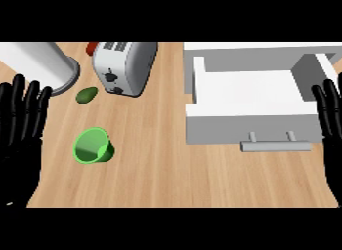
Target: Pick up the cup, place it into the drawer and close the drawer
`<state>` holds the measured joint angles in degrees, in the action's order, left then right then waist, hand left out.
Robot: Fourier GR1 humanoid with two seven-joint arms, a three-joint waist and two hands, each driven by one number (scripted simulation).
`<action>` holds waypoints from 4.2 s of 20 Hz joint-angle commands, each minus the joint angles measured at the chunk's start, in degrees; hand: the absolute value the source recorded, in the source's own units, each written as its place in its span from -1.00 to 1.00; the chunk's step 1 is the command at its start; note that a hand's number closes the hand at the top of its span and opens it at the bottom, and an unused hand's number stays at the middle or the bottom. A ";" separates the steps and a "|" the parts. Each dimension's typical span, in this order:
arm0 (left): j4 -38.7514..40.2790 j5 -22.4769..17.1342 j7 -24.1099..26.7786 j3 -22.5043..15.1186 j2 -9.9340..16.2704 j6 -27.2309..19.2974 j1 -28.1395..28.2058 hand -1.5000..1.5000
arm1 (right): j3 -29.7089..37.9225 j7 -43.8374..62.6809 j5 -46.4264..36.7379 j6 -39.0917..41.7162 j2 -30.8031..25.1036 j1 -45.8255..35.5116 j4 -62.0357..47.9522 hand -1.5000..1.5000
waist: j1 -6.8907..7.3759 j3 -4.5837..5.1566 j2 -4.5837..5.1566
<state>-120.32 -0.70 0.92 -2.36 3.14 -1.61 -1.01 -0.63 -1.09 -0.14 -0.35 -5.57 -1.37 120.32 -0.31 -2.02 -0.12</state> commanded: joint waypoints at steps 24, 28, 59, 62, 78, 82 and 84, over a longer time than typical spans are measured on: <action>13.84 0.28 -0.09 -0.94 -3.11 -13.29 -6.22 -1.00 | 0.01 3.92 5.82 4.76 2.08 -3.63 -8.17 -1.00 | 0.30 2.02 0.14; 14.46 -2.89 4.15 0.35 -2.84 -11.49 -1.93 -1.00 | 2.48 4.00 7.35 6.27 0.54 -3.20 -6.99 -1.00 | 0.33 2.02 0.11; 36.21 -7.46 19.14 8.23 -0.91 -7.88 4.65 -1.00 | 3.73 9.03 9.35 7.04 0.32 -5.51 -3.38 -1.00 | 0.34 2.03 0.13; 41.98 -7.92 20.42 10.14 -0.42 -7.75 0.63 -1.00 | 3.31 9.04 7.72 6.30 0.57 -5.99 -4.55 -1.00 | 0.28 2.03 0.14; 61.76 -10.13 35.32 14.66 1.35 -3.15 -2.59 -1.00 | 1.13 11.09 6.13 5.99 1.43 -5.13 -1.39 -1.00 | 0.29 2.03 0.12; 68.45 -9.29 38.69 14.26 -1.00 -5.73 -6.27 -1.00 | 1.05 10.89 6.93 6.87 1.68 -2.60 0.60 -1.00 | 0.16 2.04 0.14; 65.73 -12.02 36.34 16.20 3.87 -0.18 -4.39 -1.00 | 0.44 10.42 7.12 6.81 2.60 -0.33 2.48 -1.00 | 0.22 2.03 0.10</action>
<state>-56.34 -10.57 37.61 11.91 3.84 -5.04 -4.32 1.78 10.39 8.50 6.86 -4.50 -4.05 121.48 -0.10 0.01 -0.01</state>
